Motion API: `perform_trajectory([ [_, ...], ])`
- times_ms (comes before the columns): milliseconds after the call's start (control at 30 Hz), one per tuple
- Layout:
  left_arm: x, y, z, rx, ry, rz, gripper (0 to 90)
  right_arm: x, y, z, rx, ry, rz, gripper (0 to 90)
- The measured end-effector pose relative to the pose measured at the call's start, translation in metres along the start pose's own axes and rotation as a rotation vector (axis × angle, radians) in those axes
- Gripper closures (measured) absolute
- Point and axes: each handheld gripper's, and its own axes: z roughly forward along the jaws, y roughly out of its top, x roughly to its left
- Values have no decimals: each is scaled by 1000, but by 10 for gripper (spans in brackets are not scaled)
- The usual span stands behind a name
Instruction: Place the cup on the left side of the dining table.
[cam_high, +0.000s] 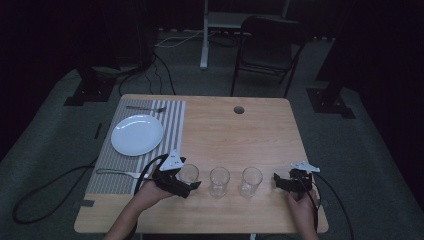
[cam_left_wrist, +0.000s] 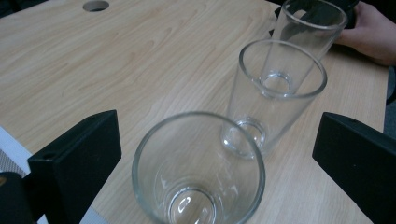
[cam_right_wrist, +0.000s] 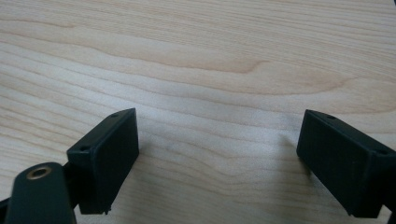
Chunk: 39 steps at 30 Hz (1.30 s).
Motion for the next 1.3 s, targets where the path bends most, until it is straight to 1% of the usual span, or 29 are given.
perform_trajectory([
  [33,-1,3,1,1,-9,5,16,0,0,0,0,0,0,125],
  [100,-2,5,2,2,-5,7,16,0,0,0,0,0,0,125],
  [133,-2,7,3,5,-15,9,16,0,0,0,0,0,0,125],
  [167,-2,8,4,3,-8,10,16,0,0,0,0,0,-1,125],
  [200,-2,10,5,5,-23,6,16,0,0,0,0,0,-1,125],
  [233,-3,11,7,7,-27,4,16,0,0,0,0,0,-1,125],
  [300,-7,16,12,28,-19,21,17,0,0,0,0,0,-1,125],
  [367,-9,19,15,34,-27,29,16,0,0,0,0,0,-1,125],
  [433,-10,21,16,42,-23,31,16,0,0,0,-2,0,-1,125],
  [467,-13,25,19,45,-23,45,16,0,0,0,-1,0,-1,125],
  [500,-15,27,21,52,-16,49,17,0,0,0,-2,0,-1,125],
  [600,-19,31,24,60,-14,50,17,0,0,0,-1,0,-1,125],
  [700,-23,35,30,80,-18,58,17,0,0,0,-2,0,-1,125],
  [733,-24,36,32,87,-29,57,17,0,0,0,-2,0,-1,125],
  [800,-26,37,34,91,-26,59,16,0,0,0,-1,0,-1,125],
  [833,-27,38,37,103,-36,64,17,0,0,0,-1,0,-1,125],
  [867,-29,38,39,100,-29,68,17,0,0,0,-1,0,-1,125],
  [900,-33,40,42,111,-44,88,17,0,0,0,-1,0,-1,125],
  [933,-33,40,42,111,-44,88,17,0,0,0,-1,0,-1,125],
  [967,-36,40,44,119,-35,95,17,0,0,0,-1,0,-1,125],
  [1000,-38,41,47,128,-49,95,17,0,0,0,-1,0,-1,125],
  [1033,-40,42,51,135,-34,100,17,0,0,0,-1,0,-1,125],
  [1067,-41,43,53,142,-43,96,17,0,0,0,-1,0,-1,125],
  [1133,-42,44,57,157,-32,95,20,0,0,0,-2,0,-1,125],
  [1167,-42,44,57,157,-32,95,49,0,0,0,-2,0,-1,125],
  [1200,-43,45,58,158,-28,97,50,0,0,0,-2,0,-1,125],
  [1233,-42,46,59,163,-41,88,50,0,0,0,-2,0,-1,124],
  [1267,-42,47,60,172,-39,76,50,0,0,0,-2,0,-1,124],
  [1300,-41,48,62,190,-17,65,51,0,0,0,-1,0,-1,125],
])
